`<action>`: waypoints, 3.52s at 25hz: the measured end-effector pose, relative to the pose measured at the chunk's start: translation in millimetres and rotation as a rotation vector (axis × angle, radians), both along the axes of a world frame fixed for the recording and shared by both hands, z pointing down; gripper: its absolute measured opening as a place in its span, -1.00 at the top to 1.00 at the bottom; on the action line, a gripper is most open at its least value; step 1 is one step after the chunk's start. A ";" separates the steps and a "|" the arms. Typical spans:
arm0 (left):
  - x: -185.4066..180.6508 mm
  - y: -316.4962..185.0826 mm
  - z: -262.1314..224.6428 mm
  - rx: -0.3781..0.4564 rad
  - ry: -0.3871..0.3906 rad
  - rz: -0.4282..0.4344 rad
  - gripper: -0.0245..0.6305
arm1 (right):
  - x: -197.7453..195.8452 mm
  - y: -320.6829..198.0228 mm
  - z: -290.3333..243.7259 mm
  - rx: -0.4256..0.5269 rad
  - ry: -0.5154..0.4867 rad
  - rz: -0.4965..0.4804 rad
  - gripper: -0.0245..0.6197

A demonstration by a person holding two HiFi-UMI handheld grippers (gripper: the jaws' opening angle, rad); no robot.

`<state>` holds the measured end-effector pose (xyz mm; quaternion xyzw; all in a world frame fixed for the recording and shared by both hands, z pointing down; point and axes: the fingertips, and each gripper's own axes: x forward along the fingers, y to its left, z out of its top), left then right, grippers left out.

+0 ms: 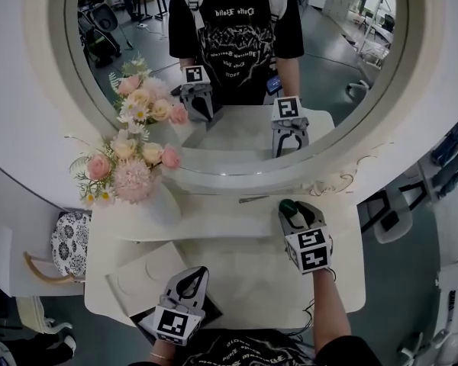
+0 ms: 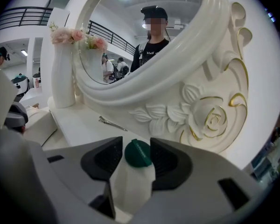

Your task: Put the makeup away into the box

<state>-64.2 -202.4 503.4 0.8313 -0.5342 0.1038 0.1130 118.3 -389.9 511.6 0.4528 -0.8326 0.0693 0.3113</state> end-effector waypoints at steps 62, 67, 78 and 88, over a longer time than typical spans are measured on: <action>-8.7 -4.0 2.9 -0.003 0.003 -0.026 0.88 | 4.3 -8.8 16.5 -0.049 0.023 -0.030 0.90; -7.9 -1.3 3.8 -0.004 -0.004 -0.016 0.88 | 1.9 -2.0 7.2 -0.029 -0.020 -0.016 0.90; -2.8 4.8 -4.3 0.020 -0.007 0.011 0.88 | -4.4 17.7 -20.0 0.038 -0.006 -0.016 0.90; 3.1 15.7 -15.6 0.058 -0.001 0.020 0.88 | -2.2 42.5 -35.1 0.074 -0.007 -0.021 0.90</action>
